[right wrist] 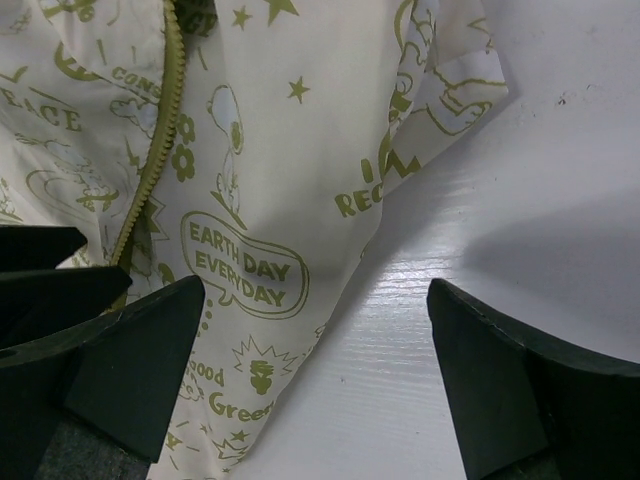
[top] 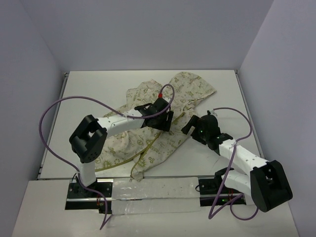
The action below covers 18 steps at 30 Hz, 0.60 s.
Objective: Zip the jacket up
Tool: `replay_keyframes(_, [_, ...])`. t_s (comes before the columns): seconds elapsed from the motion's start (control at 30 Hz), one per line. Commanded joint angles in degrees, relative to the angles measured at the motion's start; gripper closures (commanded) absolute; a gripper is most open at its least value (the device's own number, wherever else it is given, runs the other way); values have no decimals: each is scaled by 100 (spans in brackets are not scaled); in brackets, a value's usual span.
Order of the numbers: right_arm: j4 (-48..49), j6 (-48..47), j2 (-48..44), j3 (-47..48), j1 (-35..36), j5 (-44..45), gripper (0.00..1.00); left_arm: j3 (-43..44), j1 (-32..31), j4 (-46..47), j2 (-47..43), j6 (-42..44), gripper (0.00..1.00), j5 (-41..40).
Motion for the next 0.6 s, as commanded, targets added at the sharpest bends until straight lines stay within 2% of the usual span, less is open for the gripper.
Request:
replay_keyframes(0.0, [255, 207, 141, 92, 38, -130, 0, 466, -28, -192, 212, 63, 30, -346])
replay_keyframes(0.27, [471, 387, 207, 15, 38, -318, 0, 384, -46, -127, 242, 139, 37, -424])
replay_keyframes(0.5, [471, 388, 292, 151, 38, -389, 0, 472, -46, -170, 369, 215, 38, -409])
replay_keyframes(0.57, [471, 379, 333, 194, 38, -385, 0, 457, -46, -171, 404, 239, 35, -353])
